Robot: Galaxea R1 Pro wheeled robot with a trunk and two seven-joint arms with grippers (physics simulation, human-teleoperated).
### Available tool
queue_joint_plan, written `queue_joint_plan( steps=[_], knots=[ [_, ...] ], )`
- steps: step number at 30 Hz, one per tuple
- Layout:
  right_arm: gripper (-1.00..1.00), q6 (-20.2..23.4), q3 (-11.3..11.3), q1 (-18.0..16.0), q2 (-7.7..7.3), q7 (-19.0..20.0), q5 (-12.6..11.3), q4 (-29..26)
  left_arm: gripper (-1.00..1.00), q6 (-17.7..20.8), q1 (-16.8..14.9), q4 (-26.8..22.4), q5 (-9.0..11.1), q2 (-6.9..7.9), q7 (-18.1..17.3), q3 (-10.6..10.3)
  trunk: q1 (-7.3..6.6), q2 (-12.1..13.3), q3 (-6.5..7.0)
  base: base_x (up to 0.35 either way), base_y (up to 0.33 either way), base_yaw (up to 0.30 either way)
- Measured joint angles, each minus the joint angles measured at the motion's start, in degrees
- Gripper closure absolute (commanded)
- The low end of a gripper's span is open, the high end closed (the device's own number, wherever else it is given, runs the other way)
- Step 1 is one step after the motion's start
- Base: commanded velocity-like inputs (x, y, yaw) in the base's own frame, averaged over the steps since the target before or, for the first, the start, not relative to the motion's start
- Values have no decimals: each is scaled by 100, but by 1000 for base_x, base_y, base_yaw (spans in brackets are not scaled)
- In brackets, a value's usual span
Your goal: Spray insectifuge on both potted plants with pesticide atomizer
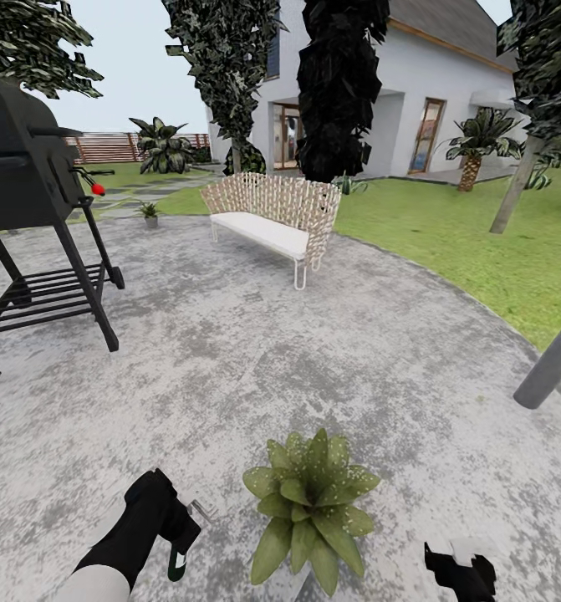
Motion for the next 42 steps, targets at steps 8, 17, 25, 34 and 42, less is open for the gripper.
queue_joint_plan(
  steps=[8,17,25,34,42],
  knots=[
    [-100,0,0,1,2,-2,0,2,100,-3,1,-1,1,1,1,-1,2,0,0,-79,-113,168],
    [-100,1,-1,2,3,-1,-1,2,100,1,1,-2,1,5,-1,18,0,0,0,-114,-98,278],
    [-100,0,-2,2,-5,0,-1,2,100,0,0,0,1,3,0,35,0,0,0,-1,0,191],
    [-100,-1,0,0,-25,-6,0,0,100,-5,0,2,1,0,2,27,0,0,0,0,-97,0],
    [-100,0,0,0,-16,-9,0,2,100,-4,1,0,3,1,1,24,0,0,0,0,-268,139]
  ],
)
